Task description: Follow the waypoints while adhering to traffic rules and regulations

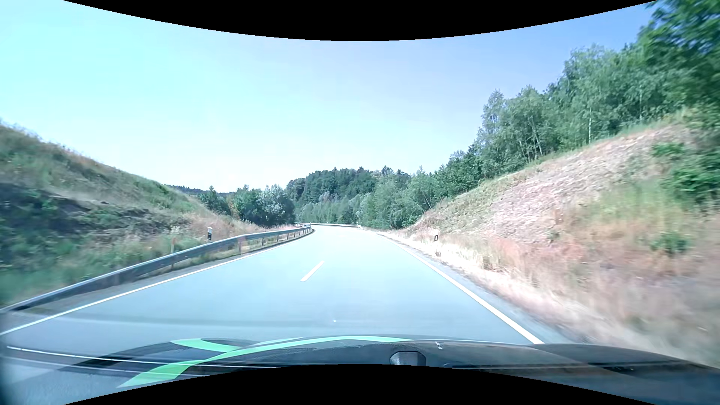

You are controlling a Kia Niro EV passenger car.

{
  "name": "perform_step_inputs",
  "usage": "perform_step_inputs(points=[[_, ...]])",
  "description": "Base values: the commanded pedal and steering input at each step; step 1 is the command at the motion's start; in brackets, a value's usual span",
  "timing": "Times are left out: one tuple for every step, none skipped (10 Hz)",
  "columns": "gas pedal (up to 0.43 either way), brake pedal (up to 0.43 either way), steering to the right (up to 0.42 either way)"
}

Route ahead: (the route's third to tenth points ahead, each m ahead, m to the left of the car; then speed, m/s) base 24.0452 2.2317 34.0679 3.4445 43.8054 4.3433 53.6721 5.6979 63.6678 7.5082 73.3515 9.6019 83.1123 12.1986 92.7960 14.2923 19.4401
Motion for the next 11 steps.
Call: perform_step_inputs(points=[[0.209,0.0,-0.018],[0.169,0.0,-0.019],[0.169,0.0,-0.019],[0.169,0.0,-0.02],[0.189,0.0,-0.019],[0.197,0.0,-0.019],[0.209,0.0,-0.019],[0.209,0.0,-0.02],[0.209,0.0,-0.019],[0.197,0.0,-0.019],[0.177,0.0,-0.019]])
